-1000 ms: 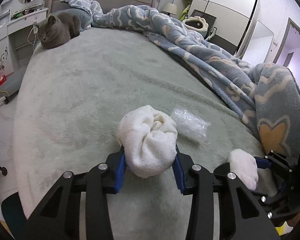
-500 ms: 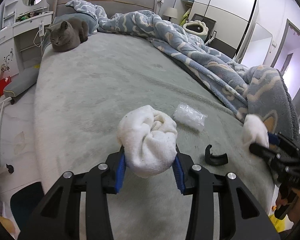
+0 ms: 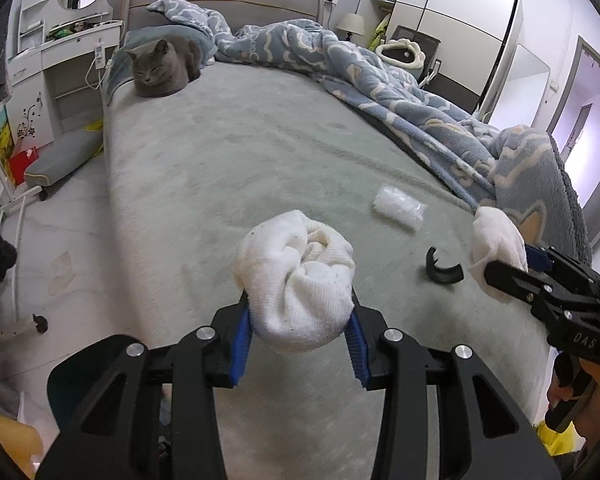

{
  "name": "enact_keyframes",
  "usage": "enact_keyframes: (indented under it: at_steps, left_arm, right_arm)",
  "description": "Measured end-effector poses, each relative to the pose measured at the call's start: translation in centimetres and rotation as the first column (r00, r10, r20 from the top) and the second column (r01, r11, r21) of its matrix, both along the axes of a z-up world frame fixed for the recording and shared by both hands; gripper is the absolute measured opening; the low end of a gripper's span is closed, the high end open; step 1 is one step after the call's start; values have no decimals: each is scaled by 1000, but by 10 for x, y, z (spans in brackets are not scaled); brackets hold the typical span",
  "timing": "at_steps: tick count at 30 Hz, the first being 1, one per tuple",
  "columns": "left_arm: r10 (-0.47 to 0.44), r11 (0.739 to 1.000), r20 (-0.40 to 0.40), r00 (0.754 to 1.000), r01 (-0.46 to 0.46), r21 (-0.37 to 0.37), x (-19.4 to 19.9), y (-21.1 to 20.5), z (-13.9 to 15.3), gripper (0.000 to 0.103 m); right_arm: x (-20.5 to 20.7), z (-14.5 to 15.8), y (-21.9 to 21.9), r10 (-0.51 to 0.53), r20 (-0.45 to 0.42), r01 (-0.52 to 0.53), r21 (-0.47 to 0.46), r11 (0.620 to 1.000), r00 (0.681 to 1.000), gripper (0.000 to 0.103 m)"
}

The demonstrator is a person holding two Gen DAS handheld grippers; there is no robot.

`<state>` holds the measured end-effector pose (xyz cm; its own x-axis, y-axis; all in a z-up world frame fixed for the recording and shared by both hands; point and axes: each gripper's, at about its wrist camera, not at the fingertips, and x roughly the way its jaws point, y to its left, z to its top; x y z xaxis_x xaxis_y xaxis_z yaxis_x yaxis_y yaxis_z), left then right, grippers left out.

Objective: Collect trash
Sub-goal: 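Carry both white cloths over the teal bin with both tools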

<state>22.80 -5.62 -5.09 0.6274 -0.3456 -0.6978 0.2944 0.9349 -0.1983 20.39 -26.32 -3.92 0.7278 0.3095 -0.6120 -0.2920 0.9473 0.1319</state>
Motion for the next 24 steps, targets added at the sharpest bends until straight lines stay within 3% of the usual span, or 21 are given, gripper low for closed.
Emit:
enact_keyframes:
  at_steps: [11,19,24]
  left_arm:
    - [58,998,-30,998,-57,31,-16,55,-7,44]
    - [108,991,-95,990,-99,86,-20,94,-28,44]
    - [144,988,-159,977,-132,79,-17,116,-45,44]
  right_arm:
    - [-3,-1,62,52,-5,-52,-6,999,999,61]
    - [-3,1,104,119,-8,-119,-5,993,993,61]
    - [1,4,129,152,-8,-152,-2,988,988,61]
